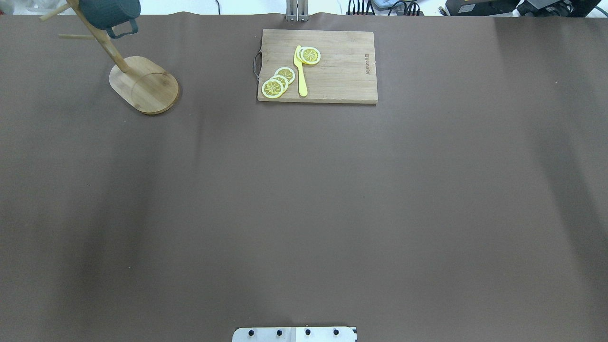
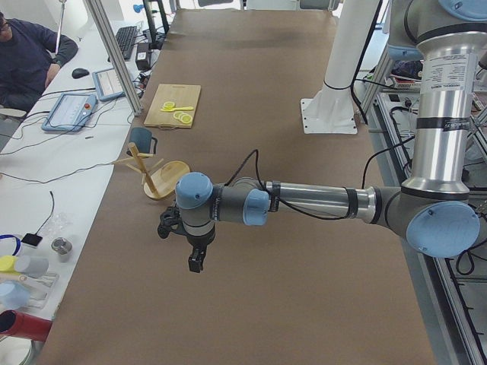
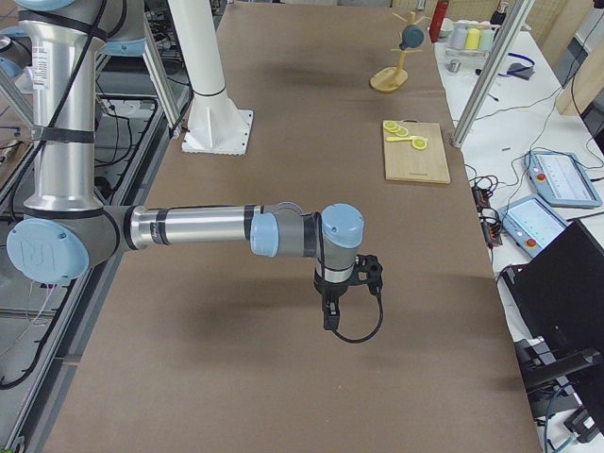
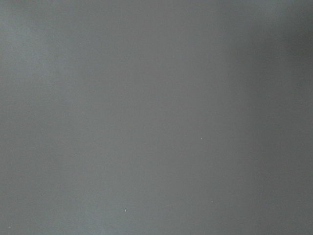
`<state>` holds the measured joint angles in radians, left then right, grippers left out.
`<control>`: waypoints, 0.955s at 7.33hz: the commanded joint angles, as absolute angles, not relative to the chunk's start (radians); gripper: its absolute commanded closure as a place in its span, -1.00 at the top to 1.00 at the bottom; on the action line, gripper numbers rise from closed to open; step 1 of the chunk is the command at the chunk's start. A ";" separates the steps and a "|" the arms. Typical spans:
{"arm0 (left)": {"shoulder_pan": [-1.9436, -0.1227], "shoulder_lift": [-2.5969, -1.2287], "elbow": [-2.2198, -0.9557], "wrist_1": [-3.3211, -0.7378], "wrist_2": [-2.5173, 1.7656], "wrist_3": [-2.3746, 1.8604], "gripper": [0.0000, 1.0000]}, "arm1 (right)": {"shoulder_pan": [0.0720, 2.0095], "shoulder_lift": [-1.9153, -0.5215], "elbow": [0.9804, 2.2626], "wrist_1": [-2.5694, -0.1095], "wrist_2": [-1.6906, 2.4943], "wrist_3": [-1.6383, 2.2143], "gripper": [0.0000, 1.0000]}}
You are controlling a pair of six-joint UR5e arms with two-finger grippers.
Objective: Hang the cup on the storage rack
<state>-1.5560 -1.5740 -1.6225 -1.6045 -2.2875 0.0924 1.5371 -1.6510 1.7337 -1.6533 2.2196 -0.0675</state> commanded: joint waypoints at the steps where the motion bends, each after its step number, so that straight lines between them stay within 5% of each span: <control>1: -1.555 -1.574 -1.623 -1.605 -2.289 0.094 0.99 | 1.537 -1.651 1.736 -1.652 2.221 -0.067 1.00; 7: -1.552 -1.574 -1.615 -1.606 -2.287 0.094 0.99 | 1.537 -1.651 1.735 -1.654 2.221 -0.067 1.00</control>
